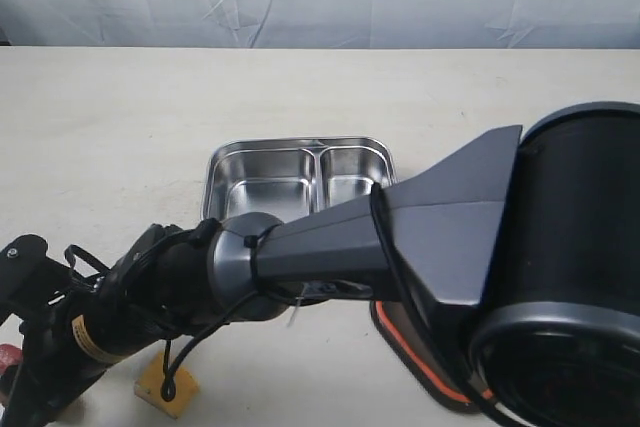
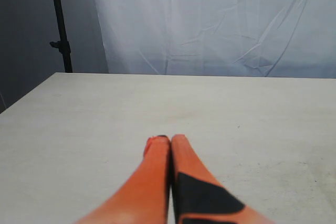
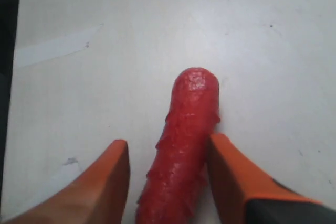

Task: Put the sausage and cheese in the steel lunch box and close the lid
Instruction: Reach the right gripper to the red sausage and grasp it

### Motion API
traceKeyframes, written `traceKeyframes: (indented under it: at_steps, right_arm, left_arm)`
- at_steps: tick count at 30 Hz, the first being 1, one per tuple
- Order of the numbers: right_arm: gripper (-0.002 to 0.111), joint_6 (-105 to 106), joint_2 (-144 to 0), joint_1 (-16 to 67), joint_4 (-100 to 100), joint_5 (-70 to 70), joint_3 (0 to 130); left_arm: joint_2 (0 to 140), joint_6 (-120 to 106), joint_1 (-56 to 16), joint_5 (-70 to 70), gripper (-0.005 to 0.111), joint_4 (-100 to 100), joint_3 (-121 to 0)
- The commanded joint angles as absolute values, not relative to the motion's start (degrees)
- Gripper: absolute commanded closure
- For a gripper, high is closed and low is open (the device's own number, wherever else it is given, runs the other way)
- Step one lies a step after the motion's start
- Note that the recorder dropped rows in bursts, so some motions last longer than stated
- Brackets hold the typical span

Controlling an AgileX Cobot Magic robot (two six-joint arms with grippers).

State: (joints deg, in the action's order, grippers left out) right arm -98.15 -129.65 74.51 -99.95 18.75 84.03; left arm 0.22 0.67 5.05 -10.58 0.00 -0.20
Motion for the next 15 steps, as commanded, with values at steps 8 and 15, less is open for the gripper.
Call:
traceKeyframes:
  at_steps: [8,15]
  right_arm:
    - [0.057,-98.90,-131.05,75.10,-99.95,18.53,84.37]
    - [0.076,-98.90,-131.38,75.10,-99.95,18.19,84.37]
  left_arm:
    - [0.00,0.87,5.07,-10.36,0.107,0.00,0.00]
    - [0.00,0.87,5.07,-10.36,0.107,0.00,0.00]
